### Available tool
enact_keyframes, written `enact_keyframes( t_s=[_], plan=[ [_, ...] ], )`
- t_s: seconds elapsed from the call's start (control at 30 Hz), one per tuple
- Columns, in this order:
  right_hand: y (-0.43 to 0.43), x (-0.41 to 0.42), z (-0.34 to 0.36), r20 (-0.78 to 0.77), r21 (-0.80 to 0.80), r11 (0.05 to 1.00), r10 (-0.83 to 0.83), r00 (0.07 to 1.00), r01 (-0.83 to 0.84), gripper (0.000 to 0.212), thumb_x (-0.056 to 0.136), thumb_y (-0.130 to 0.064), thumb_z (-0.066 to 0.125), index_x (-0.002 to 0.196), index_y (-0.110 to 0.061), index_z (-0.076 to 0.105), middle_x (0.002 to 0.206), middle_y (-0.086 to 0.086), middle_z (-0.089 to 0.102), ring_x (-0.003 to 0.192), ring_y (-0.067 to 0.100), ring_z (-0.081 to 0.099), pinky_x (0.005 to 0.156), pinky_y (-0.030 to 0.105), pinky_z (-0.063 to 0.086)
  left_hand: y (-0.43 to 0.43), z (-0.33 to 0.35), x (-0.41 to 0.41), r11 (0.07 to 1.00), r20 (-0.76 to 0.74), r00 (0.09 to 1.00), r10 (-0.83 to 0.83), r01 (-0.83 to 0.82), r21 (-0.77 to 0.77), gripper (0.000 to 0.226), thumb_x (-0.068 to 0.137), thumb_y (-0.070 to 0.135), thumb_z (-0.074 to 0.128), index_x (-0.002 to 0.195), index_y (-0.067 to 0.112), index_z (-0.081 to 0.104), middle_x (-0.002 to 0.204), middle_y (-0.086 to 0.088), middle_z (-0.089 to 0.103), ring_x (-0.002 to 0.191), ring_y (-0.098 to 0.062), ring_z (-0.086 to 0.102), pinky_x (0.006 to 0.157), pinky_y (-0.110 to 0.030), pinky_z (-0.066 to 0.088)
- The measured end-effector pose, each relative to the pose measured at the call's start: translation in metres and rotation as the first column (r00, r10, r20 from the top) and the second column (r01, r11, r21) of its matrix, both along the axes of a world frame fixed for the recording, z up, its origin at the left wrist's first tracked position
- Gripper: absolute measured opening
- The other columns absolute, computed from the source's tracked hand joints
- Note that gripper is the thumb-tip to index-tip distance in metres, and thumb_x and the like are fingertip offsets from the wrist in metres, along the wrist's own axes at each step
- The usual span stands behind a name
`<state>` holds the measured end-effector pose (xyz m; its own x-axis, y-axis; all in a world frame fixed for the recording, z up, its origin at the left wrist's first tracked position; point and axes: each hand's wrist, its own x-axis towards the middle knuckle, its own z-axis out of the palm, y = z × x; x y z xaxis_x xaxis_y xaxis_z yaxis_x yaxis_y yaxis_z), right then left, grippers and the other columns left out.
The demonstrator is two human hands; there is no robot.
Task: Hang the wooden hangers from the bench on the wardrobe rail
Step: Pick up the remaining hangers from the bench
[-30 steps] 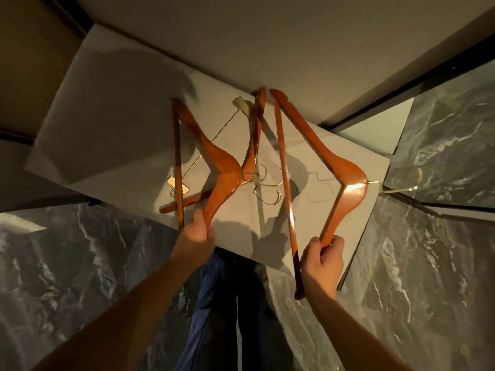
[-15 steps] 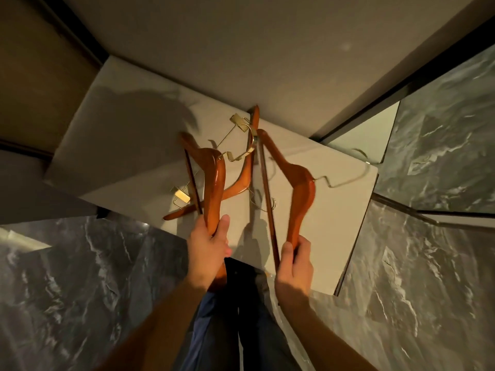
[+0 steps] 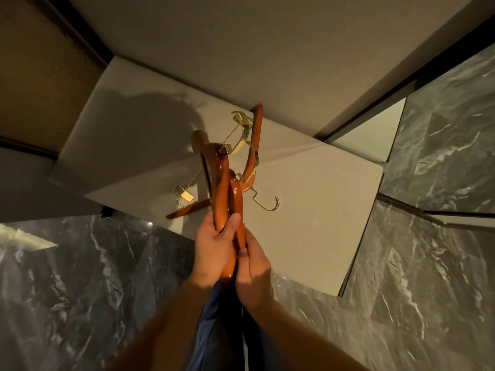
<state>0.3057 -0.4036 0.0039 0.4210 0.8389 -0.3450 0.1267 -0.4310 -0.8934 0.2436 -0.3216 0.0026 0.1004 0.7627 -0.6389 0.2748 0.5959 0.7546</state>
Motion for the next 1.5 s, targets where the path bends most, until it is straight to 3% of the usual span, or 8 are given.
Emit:
enact_keyframes(
  t_s=[0.27, 0.5, 0.73, 0.93, 1.03, 1.2, 1.37, 1.5],
  plan=[
    [0.012, -0.001, -0.004, -0.088, 0.098, 0.995, -0.023, 0.996, 0.032, 0.037, 0.103, 0.005, 0.035, 0.125, -0.018, 0.054, 0.08, 0.001, 0.063, 0.068, 0.018, 0.061, 0.065, 0.027, 0.054, 0.004, 0.001, 0.001, 0.999, 0.027, 0.999, -0.021, 0.021, -0.023, 0.028, 0.088, 0.02, 0.072, 0.114, 0.015, 0.066, 0.095, -0.002, 0.077, 0.091, -0.015, 0.075, 0.084, -0.036, 0.061],
    [0.013, 0.006, -0.02, 0.1, -0.011, 0.97, 0.244, 0.965, -0.244, 0.039, 0.104, -0.023, 0.035, 0.14, -0.017, 0.049, 0.092, -0.012, 0.048, 0.082, 0.004, 0.052, 0.073, 0.008, 0.039, 0.022, 0.002, -0.021, 1.0, -0.043, 0.999, 0.005, -0.005, 0.014, 0.018, 0.088, 0.016, 0.072, 0.105, 0.016, 0.068, 0.087, 0.0, 0.077, 0.083, -0.014, 0.076, 0.078, -0.037, 0.062],
    [0.05, 0.05, -0.083, 0.059, -0.465, 0.875, -0.122, 0.991, 0.135, 0.036, 0.098, -0.033, 0.04, 0.093, -0.01, 0.066, 0.093, 0.012, 0.07, 0.089, 0.029, 0.065, 0.083, 0.045, 0.053, 0.045, 0.002, -0.058, 0.998, -0.164, 0.985, 0.06, -0.06, 0.006, 0.035, 0.076, 0.046, 0.078, 0.1, 0.023, 0.066, 0.087, 0.0, 0.079, 0.079, -0.016, 0.077, 0.077, -0.049, 0.061],
    [0.115, 0.047, -0.125, -0.198, -0.671, 0.726, -0.376, 0.905, 0.155, 0.039, 0.084, -0.045, 0.056, 0.082, -0.008, 0.068, 0.085, 0.015, 0.072, 0.07, 0.026, 0.06, 0.064, 0.038, 0.048, 0.064, 0.008, -0.098, 0.986, -0.307, 0.952, -0.007, 0.059, 0.159, 0.019, 0.086, 0.032, 0.072, 0.092, 0.017, 0.063, 0.073, -0.008, 0.072, 0.063, -0.022, 0.073, 0.054, -0.036, 0.061],
    [0.144, 0.032, -0.141, -0.239, -0.726, 0.657, -0.52, 0.82, 0.205, 0.047, 0.07, -0.057, 0.074, 0.081, -0.011, 0.068, 0.084, 0.01, 0.075, 0.077, 0.026, 0.071, 0.079, 0.041, 0.06, 0.073, 0.003, -0.122, 0.987, -0.368, 0.93, -0.014, 0.071, 0.141, 0.028, 0.084, 0.039, 0.071, 0.097, 0.016, 0.061, 0.074, -0.007, 0.069, 0.062, -0.023, 0.071, 0.053, -0.033, 0.058],
    [0.164, 0.015, -0.148, -0.184, -0.765, 0.566, -0.65, 0.738, 0.308, 0.021, 0.078, -0.029, 0.075, 0.086, -0.012, 0.065, 0.086, 0.007, 0.07, 0.078, 0.023, 0.069, 0.084, 0.039, 0.059, 0.079, -0.004, -0.151, 0.992, -0.381, 0.924, 0.003, 0.046, 0.119, 0.022, 0.088, 0.029, 0.068, 0.104, 0.019, 0.058, 0.085, -0.005, 0.073, 0.071, -0.019, 0.073, 0.068, -0.04, 0.061],
    [0.145, -0.001, -0.144, -0.078, -0.566, 0.565, -0.761, 0.643, 0.6, 0.044, 0.082, -0.036, 0.057, 0.123, -0.021, 0.055, 0.105, 0.006, 0.067, 0.095, 0.026, 0.065, 0.091, 0.048, 0.056, 0.08, -0.001, -0.159, 0.993, -0.402, 0.914, 0.053, -0.006, 0.116, 0.026, 0.089, 0.03, 0.069, 0.108, 0.015, 0.059, 0.085, -0.006, 0.071, 0.073, -0.018, 0.07, 0.06, -0.026, 0.051],
    [0.12, 0.007, -0.124, -0.141, -0.465, 0.664, -0.709, 0.691, 0.586, 0.032, 0.089, -0.045, 0.054, 0.117, -0.034, 0.047, 0.099, 0.003, 0.065, 0.092, 0.026, 0.066, 0.086, 0.047, 0.058, 0.08, -0.002, -0.161, 0.994, -0.373, 0.925, 0.065, -0.029, 0.101, 0.017, 0.087, 0.033, 0.07, 0.098, 0.022, 0.061, 0.083, -0.004, 0.073, 0.075, -0.019, 0.073, 0.069, -0.037, 0.058]
  ],
)
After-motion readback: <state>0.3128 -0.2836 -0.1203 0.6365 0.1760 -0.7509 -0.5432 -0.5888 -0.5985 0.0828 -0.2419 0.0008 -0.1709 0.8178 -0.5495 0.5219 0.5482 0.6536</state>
